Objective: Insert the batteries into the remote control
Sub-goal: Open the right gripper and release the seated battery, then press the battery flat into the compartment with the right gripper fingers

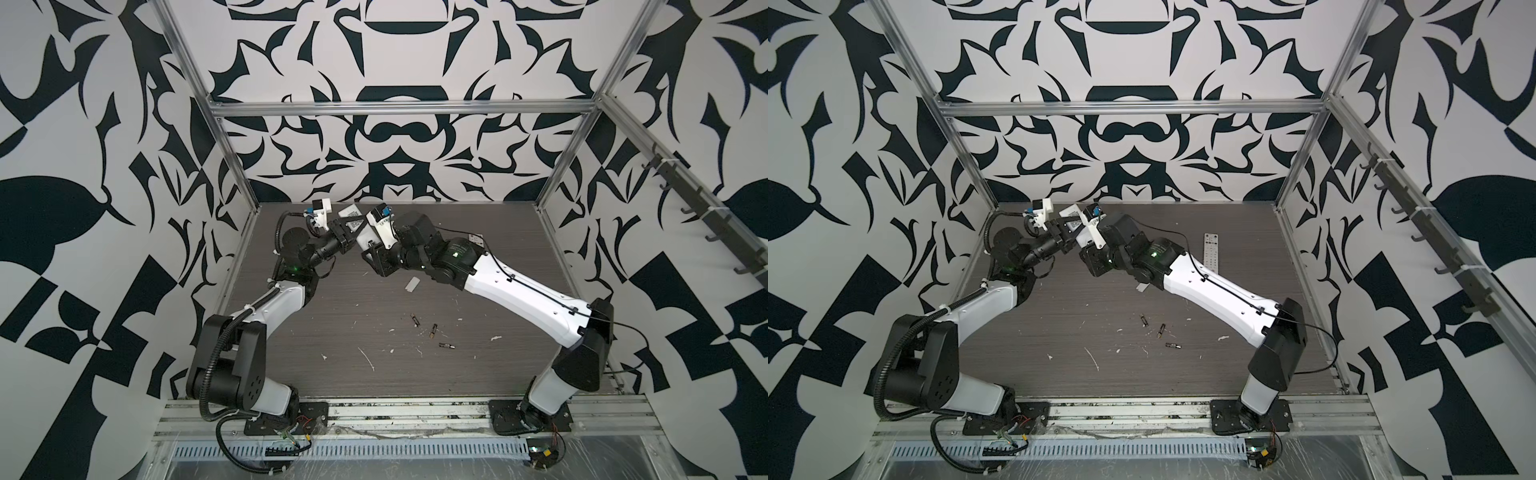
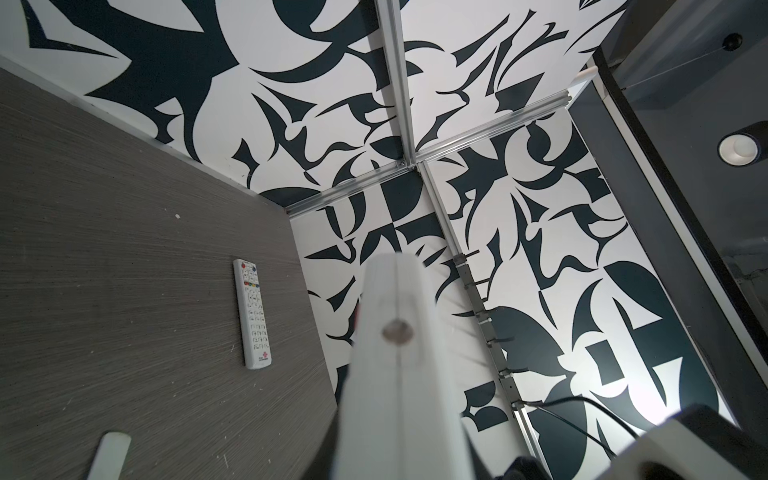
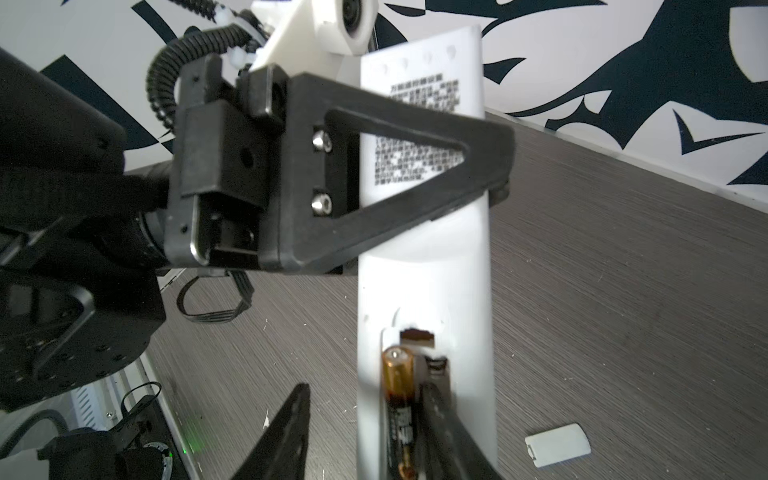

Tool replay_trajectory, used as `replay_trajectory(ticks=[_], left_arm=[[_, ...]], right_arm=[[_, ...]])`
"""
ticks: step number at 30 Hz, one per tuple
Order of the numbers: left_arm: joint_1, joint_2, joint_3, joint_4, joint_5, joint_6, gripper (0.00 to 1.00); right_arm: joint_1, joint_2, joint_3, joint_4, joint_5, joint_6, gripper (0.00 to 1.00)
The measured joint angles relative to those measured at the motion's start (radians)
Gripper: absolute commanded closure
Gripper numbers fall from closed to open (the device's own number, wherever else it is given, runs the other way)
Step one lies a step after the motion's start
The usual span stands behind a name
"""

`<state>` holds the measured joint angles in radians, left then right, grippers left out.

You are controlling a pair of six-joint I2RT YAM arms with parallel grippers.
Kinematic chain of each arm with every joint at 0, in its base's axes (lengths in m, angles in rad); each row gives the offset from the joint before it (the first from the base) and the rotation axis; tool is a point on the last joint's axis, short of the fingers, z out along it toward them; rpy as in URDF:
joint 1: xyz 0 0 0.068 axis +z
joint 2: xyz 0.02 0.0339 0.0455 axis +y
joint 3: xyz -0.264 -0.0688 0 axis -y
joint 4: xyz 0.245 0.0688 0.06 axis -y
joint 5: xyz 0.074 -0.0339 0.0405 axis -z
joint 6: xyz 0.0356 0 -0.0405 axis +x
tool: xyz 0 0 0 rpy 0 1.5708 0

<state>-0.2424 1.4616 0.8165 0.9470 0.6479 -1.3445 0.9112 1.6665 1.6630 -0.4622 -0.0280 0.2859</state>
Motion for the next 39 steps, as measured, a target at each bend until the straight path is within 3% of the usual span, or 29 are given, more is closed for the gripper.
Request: replay_trajectory(ticks=[11,21,24,27,33,39], left_arm=[[0.002,-0.006,0.002,-0.006,0.03,0.007,1.0],[0.019,-0.008,0.033,-0.038,0.12,0.006,1.0],[0.023,-0.011,0.048,-0.055,0.151,0.006,1.0],[0.024,-0.011,0.07,-0.063,0.191,0.006,1.0],[0.024,-0.017,0.083,-0.09,0.271,0.008,1.0],[0.024,-0.039,0.083,-0.184,0.307,0.045,1.0]], right_arm=[[0.015,-0.012,0.011,-0.055,0.011,-0.031,0.46],[0.02,-0.017,0.177,-0.241,0.016,-0.166,0.43],[0.02,-0.018,0.227,-0.312,0.011,-0.267,0.46],[0.019,-0.011,0.318,-0.412,-0.022,-0.426,0.56],[0.011,0.045,0.534,-0.579,-0.087,-0.703,0.57],[0.006,0.128,0.579,-0.647,-0.124,-0.837,0.62]])
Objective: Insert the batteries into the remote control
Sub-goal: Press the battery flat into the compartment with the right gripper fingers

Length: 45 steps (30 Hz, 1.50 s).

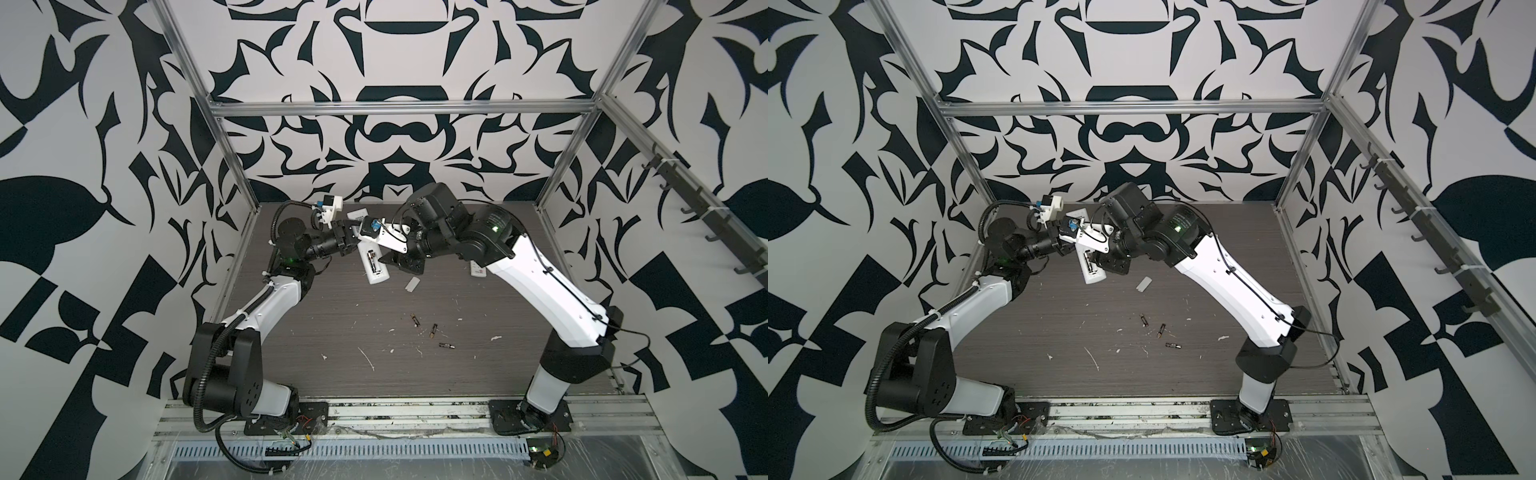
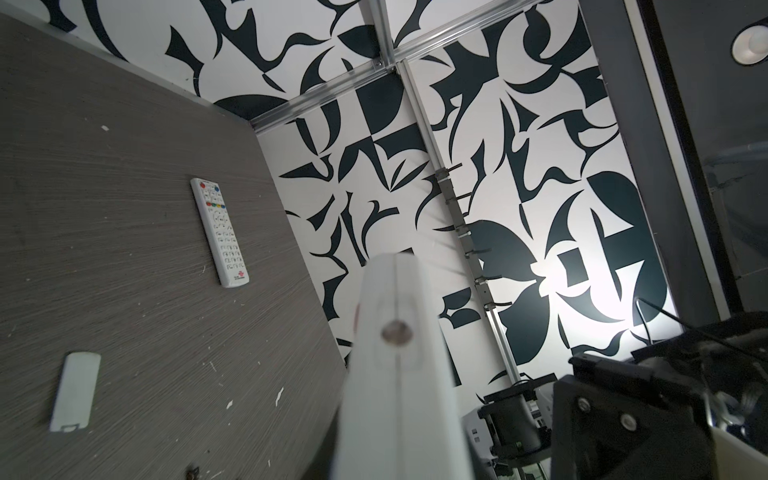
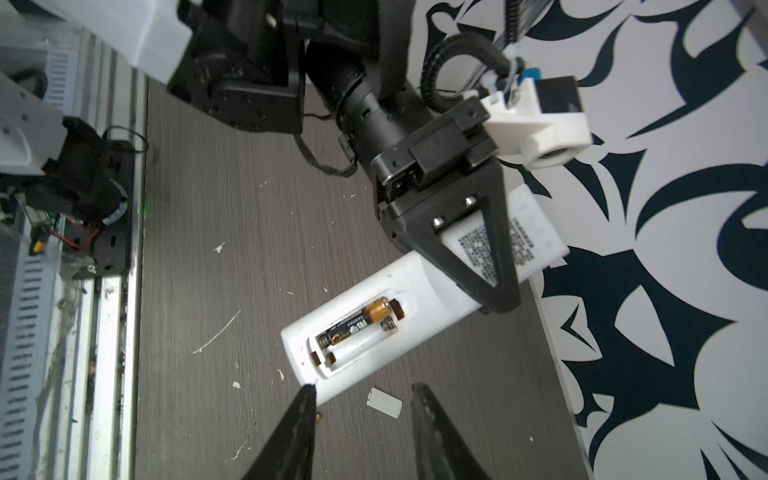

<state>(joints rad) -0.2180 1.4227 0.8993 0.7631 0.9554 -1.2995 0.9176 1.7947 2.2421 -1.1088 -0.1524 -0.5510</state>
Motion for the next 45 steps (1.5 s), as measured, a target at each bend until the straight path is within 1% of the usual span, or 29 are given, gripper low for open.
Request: replay_trajectory(ticks=[7,19,35,45], left_arm=[[0.0,-0.021,0.0,-0.048,0.026,0.024,1.0],[0.0,-0.042,0.0,-0.108,0.05,0.055,1.0],[0.0,-0.048,0.0,-0.138,0.064,0.07,1.0],[0.003,-0.048,0.0,-0.161,0.064,0.083,1.0]], right_arm=[[0.0,0.085,0.001,-0.006,-0.005,-0.052,0.63],[0.004,0.09,0.001,-0.005,0.002,-0.079,0.68],[0.069,0.09,-0.002,0.0,0.098,-0.131,0.73],[0.082,0.09,-0.016,0.013,0.139,-0.161,0.79]])
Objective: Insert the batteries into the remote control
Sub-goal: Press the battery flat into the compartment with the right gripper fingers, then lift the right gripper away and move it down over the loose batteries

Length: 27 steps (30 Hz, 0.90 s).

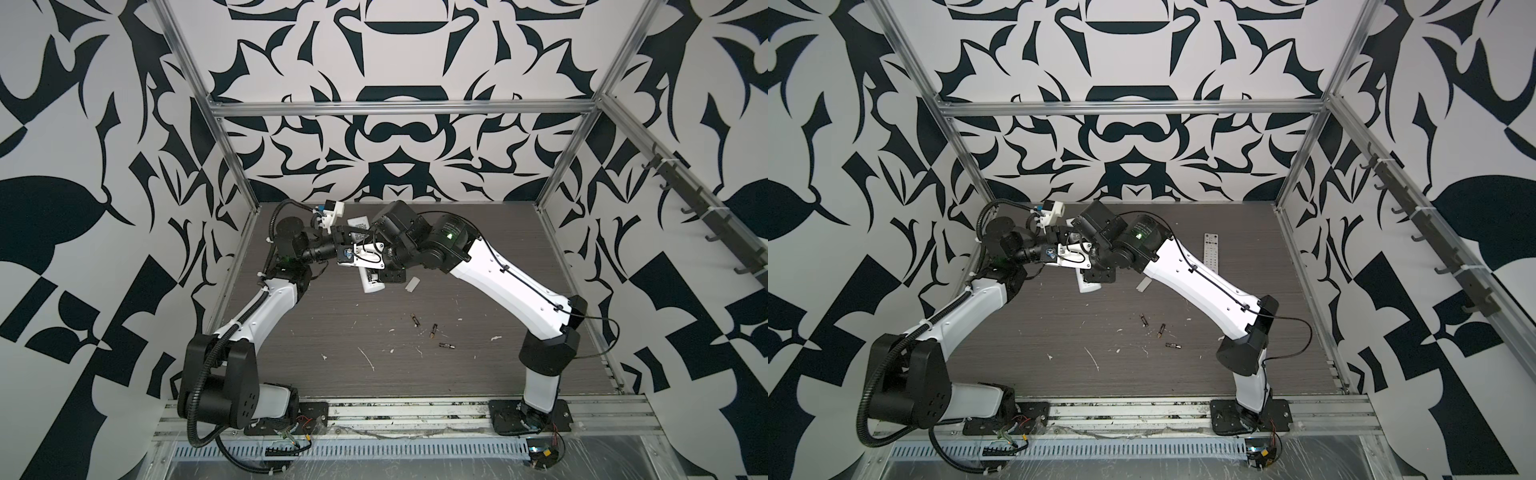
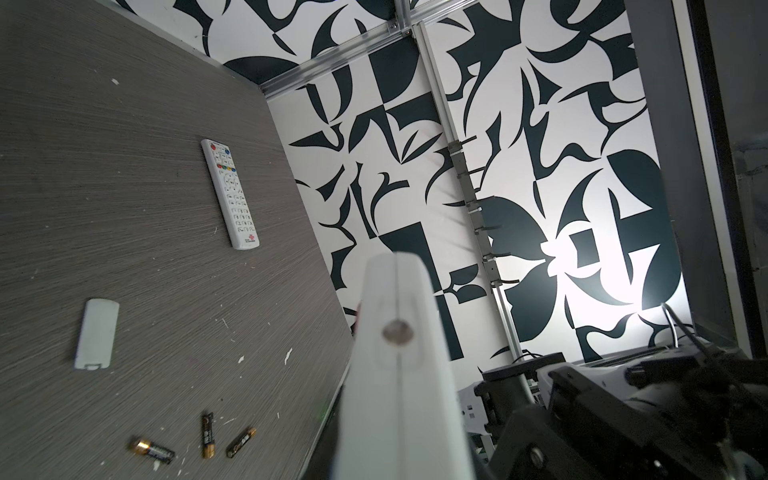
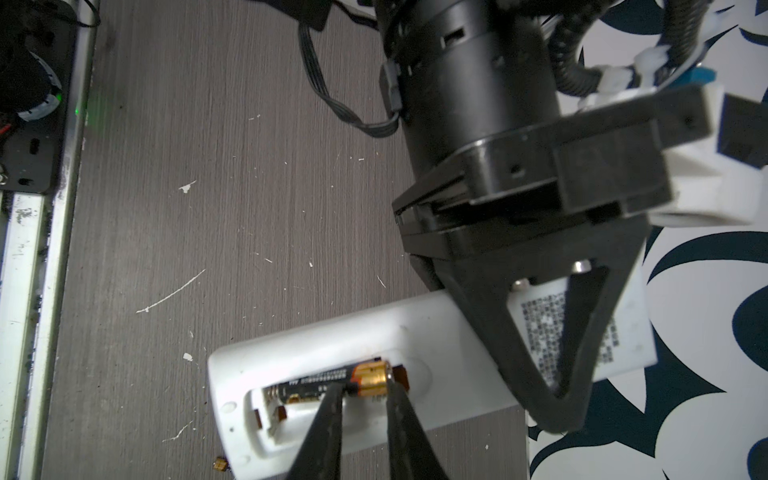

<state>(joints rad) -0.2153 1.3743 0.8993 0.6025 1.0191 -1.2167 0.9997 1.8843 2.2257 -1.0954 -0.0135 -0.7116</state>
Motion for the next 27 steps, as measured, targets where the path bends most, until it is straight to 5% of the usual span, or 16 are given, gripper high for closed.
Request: replay_trajectory(ticks=[27], left_arm=[[0.009,0.0,-0.002,-0.018,0.0,0.04,1.0]], right_arm=[[0.047,0.0,-0.059,0.023,0.09,-0.047,0.93]])
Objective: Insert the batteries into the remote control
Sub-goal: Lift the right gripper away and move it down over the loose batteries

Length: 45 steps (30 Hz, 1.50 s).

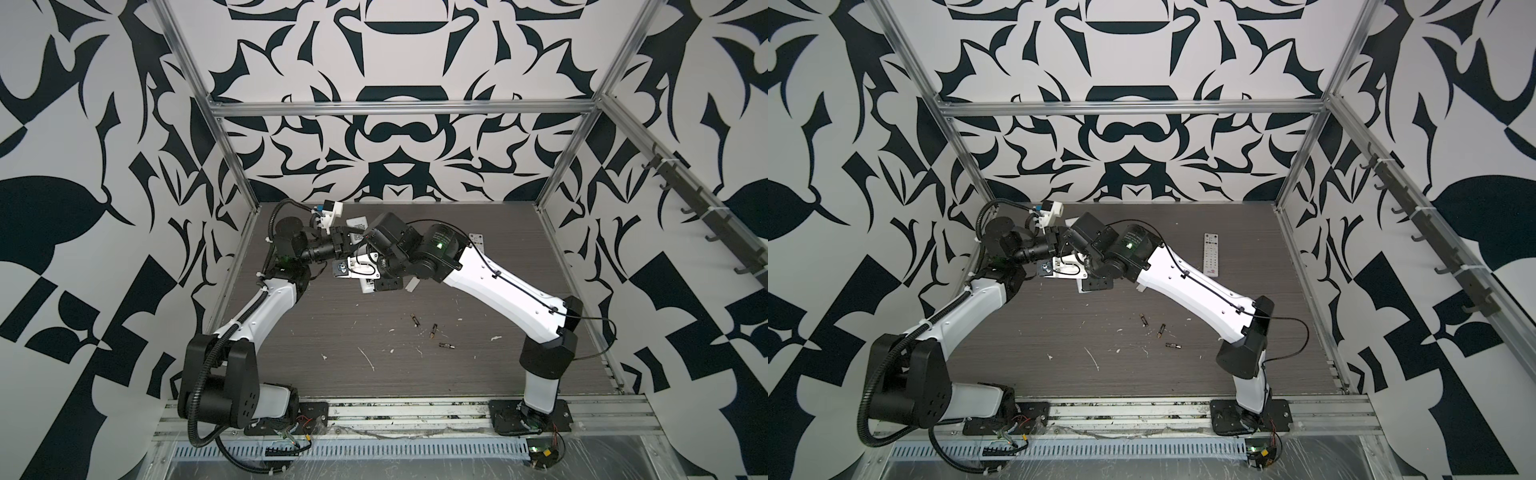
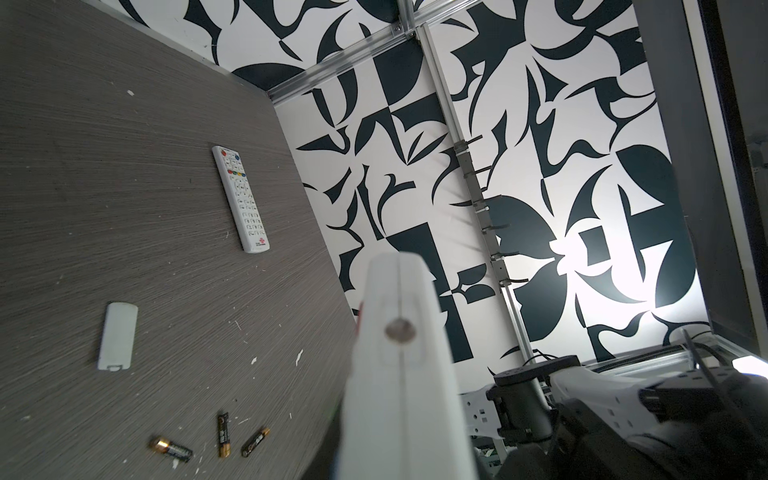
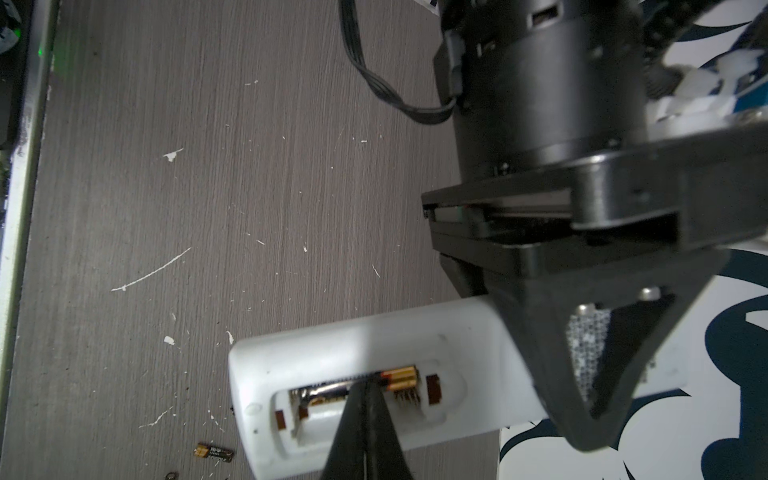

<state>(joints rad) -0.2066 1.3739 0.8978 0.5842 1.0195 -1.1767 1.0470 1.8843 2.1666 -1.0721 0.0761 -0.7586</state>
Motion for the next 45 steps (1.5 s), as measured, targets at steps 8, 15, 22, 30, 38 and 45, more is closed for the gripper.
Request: replay_trajectory(ticks=[8,15,22,30,38,45], left_arm=[[0.002,0.0,-0.001,-0.011,-0.01,0.002,1.0],[0.061,-0.023,-0.013,-0.102,-0.047,0.044,1.0],[0.095,-0.049,-0.023,-0.289,-0.105,0.174,1.0],[0.095,-0.058,-0.074,-0.342,-0.134,0.216,1.0],[0.095,-0.118,-0.126,-0.353,-0.141,0.217,1.0],[0.095,-0.145,-0.155,-0.359,-0.142,0.217,1.0]], right_arm=[[0.002,0.0,0.011,0.004,0.018,0.039,0.7],[-0.024,-0.099,-0.106,0.106,0.004,0.234,0.44],[-0.205,-0.418,-0.466,0.212,-0.011,0.6,0.42],[-0.245,-0.29,-0.624,0.145,-0.026,0.8,0.39],[-0.242,-0.154,-0.701,0.097,-0.081,0.854,0.45],[-0.242,-0.081,-0.702,0.093,-0.101,0.909,0.48]])
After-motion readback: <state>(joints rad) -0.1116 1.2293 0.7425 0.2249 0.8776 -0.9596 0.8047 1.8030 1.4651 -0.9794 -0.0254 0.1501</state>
